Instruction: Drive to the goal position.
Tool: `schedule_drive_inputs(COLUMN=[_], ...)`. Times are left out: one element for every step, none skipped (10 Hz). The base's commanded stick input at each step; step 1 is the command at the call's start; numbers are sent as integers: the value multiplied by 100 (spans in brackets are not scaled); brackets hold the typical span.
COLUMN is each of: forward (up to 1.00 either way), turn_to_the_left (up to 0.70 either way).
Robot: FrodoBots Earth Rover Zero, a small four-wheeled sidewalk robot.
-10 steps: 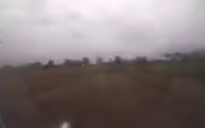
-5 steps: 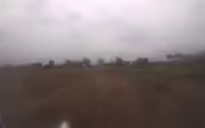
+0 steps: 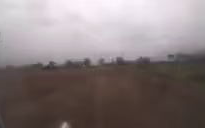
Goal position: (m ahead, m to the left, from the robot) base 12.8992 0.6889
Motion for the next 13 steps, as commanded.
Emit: schedule_drive_inputs(forward=[70,70,70,70,70,70,70,70,70,70,70,70,70], turn_to_the_left=[35,35,35,34,28,22,17,11,6,0,0,0,0])
